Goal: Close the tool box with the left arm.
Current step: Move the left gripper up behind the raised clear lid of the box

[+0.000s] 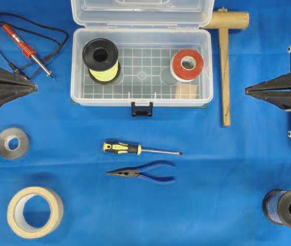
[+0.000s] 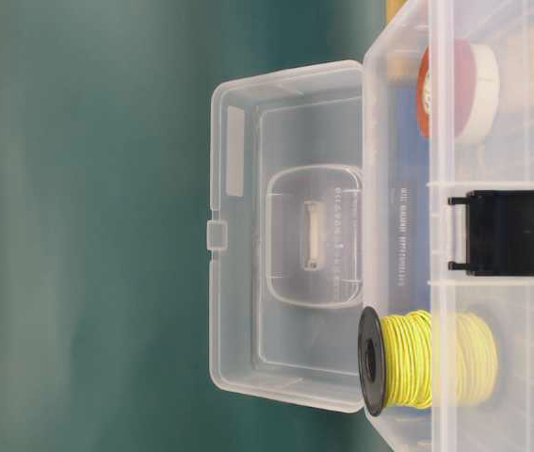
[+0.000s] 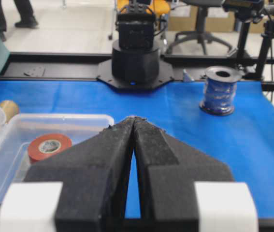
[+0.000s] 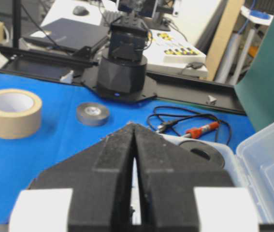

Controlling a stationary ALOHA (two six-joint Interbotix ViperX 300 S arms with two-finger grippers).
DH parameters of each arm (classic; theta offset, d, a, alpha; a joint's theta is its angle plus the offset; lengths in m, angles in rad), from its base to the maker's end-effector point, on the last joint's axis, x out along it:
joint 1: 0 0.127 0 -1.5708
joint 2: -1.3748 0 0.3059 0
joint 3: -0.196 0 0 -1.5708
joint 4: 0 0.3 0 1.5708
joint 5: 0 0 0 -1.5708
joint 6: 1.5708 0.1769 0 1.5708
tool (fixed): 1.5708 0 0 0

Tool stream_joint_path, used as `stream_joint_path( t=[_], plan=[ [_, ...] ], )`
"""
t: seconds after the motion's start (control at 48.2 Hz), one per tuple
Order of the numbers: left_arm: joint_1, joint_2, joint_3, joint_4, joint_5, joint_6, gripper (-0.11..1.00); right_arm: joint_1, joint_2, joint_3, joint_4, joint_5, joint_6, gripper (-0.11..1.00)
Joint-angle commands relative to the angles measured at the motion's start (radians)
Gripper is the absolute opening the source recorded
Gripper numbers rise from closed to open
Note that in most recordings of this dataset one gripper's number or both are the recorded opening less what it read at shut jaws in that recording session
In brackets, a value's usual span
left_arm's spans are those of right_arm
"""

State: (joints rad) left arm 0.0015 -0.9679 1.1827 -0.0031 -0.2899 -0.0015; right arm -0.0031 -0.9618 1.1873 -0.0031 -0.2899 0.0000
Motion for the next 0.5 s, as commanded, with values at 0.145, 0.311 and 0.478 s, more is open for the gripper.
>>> stream_joint_path(
  t=[0.145,0.311,0.478],
  plan=[
    [0.011,0.017,-0.067,-0.023,0.008,0.035,0.00,0.000,0.008,-0.043,-0.002,0.009,-0.011,0.00],
    [0.114,0.035,-0.135,-0.025,0.083,0.051,0.00,0.000,0.008,-0.044,-0.002,0.031,-0.009,0.00],
    [0.262,0.069,-0.230,-0.025,0.212,0.057,0.00,0.000,0.008,-0.046,-0.002,0.043,-0.008,0.00]
  ],
)
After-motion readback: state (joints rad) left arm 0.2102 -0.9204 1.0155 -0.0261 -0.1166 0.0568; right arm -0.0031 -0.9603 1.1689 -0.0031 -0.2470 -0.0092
